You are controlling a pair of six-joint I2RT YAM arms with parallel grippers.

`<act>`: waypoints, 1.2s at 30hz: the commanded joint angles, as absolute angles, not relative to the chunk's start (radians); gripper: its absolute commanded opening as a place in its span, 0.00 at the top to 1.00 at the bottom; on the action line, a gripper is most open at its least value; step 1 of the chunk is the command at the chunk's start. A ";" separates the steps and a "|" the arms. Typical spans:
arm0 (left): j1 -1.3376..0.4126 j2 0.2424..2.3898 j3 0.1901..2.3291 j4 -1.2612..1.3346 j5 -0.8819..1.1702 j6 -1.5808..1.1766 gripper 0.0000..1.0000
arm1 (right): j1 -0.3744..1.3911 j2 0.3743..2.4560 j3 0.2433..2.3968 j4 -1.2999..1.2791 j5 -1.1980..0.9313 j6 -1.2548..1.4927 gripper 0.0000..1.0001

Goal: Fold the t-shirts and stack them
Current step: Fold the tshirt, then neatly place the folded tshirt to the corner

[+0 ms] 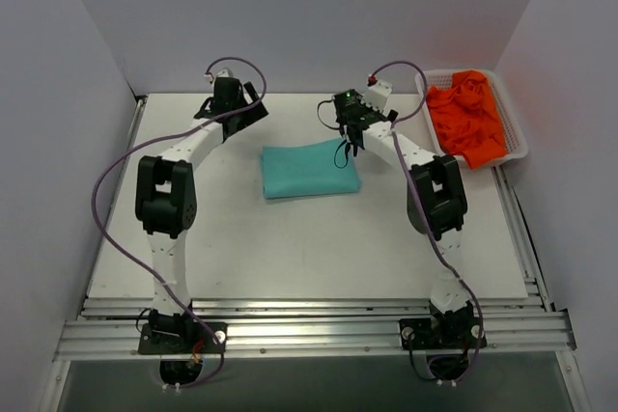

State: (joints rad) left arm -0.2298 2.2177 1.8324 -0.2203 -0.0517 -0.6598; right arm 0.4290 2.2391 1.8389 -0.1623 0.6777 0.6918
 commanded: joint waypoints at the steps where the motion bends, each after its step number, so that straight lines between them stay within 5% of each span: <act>1: -0.247 2.007 1.741 -0.242 -0.078 -0.629 0.06 | 0.472 2.065 1.711 -0.071 0.684 0.667 0.00; 7: -0.253 1.735 1.259 -0.051 -0.117 -0.672 0.06 | 0.474 1.930 1.467 -0.006 0.667 0.704 0.00; 13: -0.252 1.695 1.005 0.133 -0.046 -0.670 0.06 | 0.482 1.761 1.254 0.123 0.612 0.715 0.00; 36: -0.255 1.913 0.934 0.429 0.146 -0.696 0.05 | 0.479 1.591 1.055 0.227 0.583 0.649 0.00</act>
State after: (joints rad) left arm -0.2535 1.8767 0.9318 0.3931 0.1139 -0.6849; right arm 0.4820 1.6131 1.0645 0.2012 0.5602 0.6613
